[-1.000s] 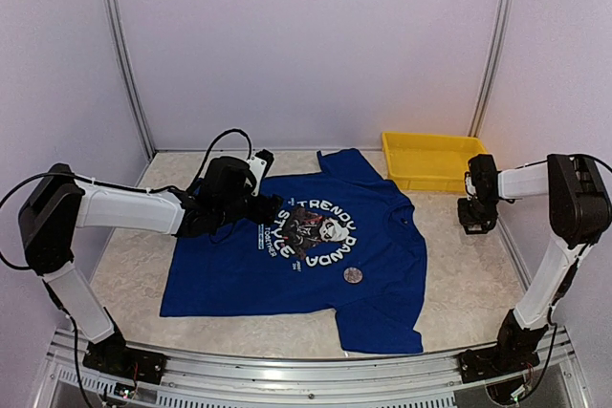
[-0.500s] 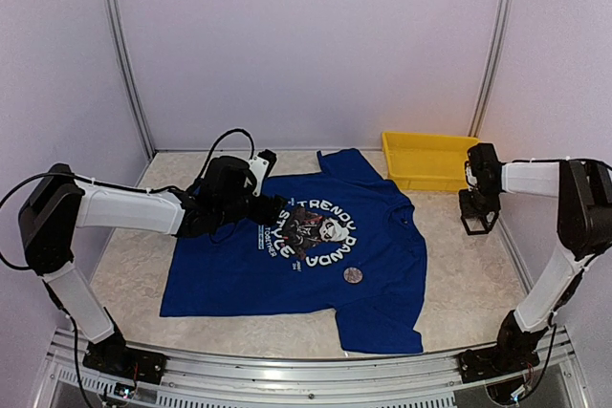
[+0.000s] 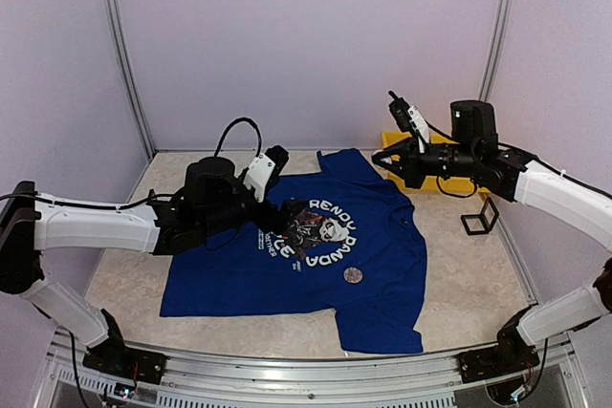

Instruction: Pin the brooch onto the clothing

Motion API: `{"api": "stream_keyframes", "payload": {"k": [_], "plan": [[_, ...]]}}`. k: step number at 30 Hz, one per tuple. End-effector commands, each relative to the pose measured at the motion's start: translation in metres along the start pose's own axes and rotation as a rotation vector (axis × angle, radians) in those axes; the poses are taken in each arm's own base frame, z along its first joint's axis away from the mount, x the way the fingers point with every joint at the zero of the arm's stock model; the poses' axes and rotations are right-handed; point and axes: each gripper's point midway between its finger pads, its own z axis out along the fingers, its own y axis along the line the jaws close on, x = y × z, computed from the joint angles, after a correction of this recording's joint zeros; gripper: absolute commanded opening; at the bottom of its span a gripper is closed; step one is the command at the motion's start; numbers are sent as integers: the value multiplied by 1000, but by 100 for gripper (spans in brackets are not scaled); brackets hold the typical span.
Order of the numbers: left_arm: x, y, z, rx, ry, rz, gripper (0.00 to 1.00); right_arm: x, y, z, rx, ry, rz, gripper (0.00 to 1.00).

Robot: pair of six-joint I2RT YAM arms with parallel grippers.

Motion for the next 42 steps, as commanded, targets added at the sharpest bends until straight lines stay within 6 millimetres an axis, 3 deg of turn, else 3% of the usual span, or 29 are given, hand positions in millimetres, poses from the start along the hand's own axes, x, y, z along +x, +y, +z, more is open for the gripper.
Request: {"api": "stream_keyframes", "payload": {"k": [1,5,10,13,18,22,27,31,40,42], "plan": [[-51,-60,-39,219,-210,119,85,-66,123,-33,-549,-312,-179,0],[-88,-95,-79,404,-366,116,85,-88,172,-49,-740,-429,-190,0],[-129,-100,-116,477,-569,2,79,-99,222,-59,-862,-520,-234,0],[-137,-112,-129,564,-624,4,68,-100,238,-58,-903,-526,-244,0],[-141,-124,-133,631,-623,22,41,-101,246,-59,-918,-535,-242,0],[-142,-130,-139,649,-634,23,37,-99,247,-57,-912,-539,-237,0],[-145,-138,-139,664,-638,33,42,-98,248,-57,-908,-542,-237,0],[-152,-137,-136,649,-649,16,27,-96,249,-56,-918,-537,-237,0],[-159,-132,-128,608,-665,3,25,-93,252,-58,-925,-530,-246,0],[-160,-132,-126,613,-656,-20,21,-92,252,-59,-925,-531,-249,0]]}}
